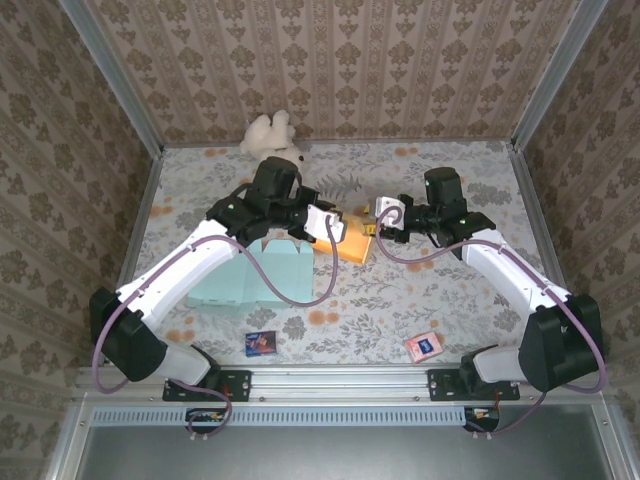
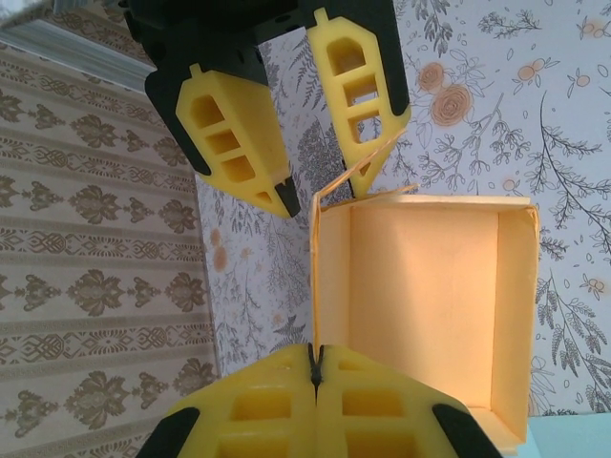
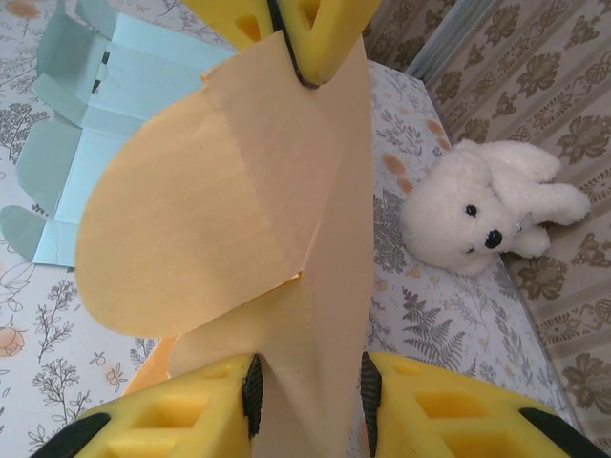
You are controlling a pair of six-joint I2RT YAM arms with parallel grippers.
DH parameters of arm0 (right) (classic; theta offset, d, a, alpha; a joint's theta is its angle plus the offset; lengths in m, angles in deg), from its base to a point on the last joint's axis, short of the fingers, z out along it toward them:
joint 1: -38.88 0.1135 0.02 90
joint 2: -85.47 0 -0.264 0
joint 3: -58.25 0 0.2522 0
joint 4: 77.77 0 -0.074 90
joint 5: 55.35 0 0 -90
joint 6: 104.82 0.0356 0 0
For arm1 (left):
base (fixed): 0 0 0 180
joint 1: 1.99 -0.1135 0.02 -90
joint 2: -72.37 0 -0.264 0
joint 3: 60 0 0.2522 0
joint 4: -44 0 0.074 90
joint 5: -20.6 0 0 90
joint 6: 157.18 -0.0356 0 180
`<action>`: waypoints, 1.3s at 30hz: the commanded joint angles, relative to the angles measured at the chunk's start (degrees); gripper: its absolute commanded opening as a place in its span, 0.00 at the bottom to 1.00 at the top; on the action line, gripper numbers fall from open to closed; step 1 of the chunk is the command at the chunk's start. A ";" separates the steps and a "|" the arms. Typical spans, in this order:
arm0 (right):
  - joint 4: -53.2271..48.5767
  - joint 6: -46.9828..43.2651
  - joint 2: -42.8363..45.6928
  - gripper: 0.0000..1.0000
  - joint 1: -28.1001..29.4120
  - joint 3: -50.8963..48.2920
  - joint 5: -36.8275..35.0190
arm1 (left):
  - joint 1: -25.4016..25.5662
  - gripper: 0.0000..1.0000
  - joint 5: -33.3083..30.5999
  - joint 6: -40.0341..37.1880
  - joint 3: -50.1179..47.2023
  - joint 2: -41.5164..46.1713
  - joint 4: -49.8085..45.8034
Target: Fold the paper box
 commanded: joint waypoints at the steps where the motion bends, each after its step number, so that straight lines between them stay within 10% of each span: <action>1: -2.72 -2.42 -0.31 0.36 0.61 1.59 2.70 | 1.35 0.00 1.65 -1.91 -0.06 -0.65 -0.35; 33: -1.73 -3.89 -1.58 0.03 2.10 -0.81 0.74 | 5.11 0.00 1.03 -0.25 -2.68 0.80 5.13; 39: 0.47 -3.41 -1.94 0.01 1.95 -2.17 0.50 | 1.99 0.21 9.07 6.08 -4.45 4.40 8.61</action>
